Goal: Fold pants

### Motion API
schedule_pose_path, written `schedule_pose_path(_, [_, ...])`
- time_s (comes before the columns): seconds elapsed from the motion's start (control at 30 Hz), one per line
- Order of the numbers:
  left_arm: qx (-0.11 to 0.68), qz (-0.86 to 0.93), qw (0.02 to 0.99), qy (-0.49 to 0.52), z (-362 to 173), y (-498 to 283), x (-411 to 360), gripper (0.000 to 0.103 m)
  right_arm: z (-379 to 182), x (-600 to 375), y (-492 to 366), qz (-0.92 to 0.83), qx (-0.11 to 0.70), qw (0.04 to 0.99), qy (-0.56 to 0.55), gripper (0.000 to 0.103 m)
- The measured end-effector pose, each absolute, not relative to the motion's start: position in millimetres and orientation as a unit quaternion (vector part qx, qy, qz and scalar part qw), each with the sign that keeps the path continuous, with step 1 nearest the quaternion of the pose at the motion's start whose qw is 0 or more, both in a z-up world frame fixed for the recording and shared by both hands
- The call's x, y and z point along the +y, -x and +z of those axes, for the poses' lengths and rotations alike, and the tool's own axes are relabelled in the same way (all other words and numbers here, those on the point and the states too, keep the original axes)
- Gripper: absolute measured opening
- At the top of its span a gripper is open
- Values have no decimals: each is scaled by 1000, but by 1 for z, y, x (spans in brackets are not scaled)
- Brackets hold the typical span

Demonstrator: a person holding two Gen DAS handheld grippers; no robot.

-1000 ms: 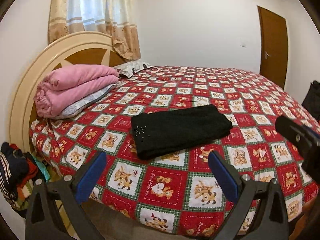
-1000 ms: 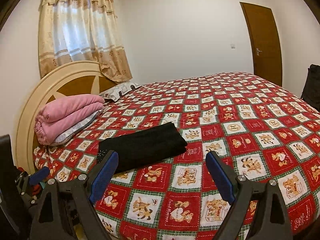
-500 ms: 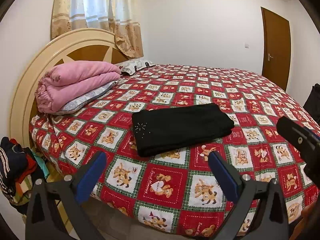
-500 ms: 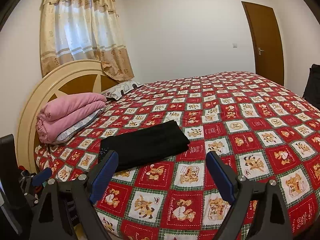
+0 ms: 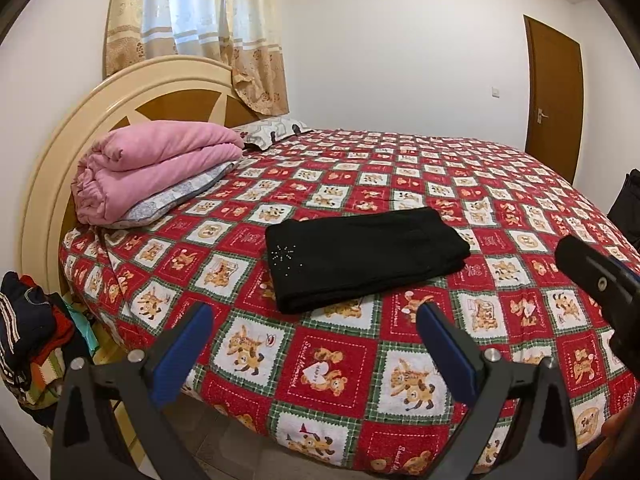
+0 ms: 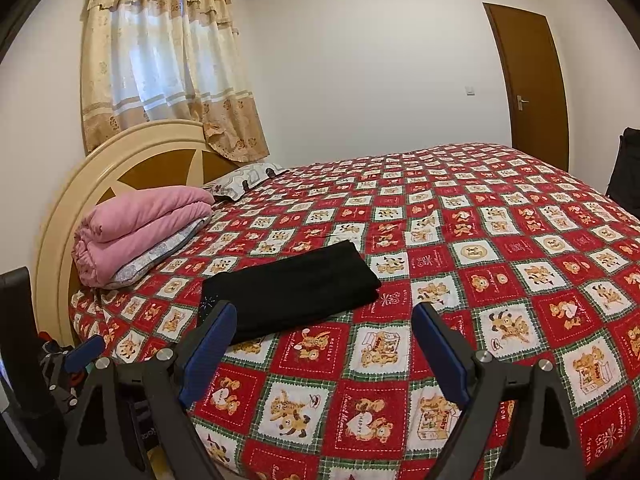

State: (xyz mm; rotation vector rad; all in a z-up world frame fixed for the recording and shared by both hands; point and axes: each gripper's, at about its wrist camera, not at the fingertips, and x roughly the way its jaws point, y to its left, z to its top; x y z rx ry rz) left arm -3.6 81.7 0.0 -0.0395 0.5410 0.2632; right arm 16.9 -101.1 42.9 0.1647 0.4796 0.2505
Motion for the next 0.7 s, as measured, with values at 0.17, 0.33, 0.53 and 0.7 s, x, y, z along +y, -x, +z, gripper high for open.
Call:
schedule_pose_path(0.17, [267,130,955,20,0,3,82,103,42,-101,-17,124,238,960,-82,90])
schedule_pose_path(0.33, [265,131,955,22,0,3,82,103,42,-100,-17,123,237,960,-81,90])
schedule_pose_path(0.53, [266,131,955,22,-1,3,82,103,42,-100,-17,123,238,960,-81,90])
schedule_pose_path(0.7, [266,133,955,24,-2,3,83,103,41,-99,-17,124,238,960,-81,90])
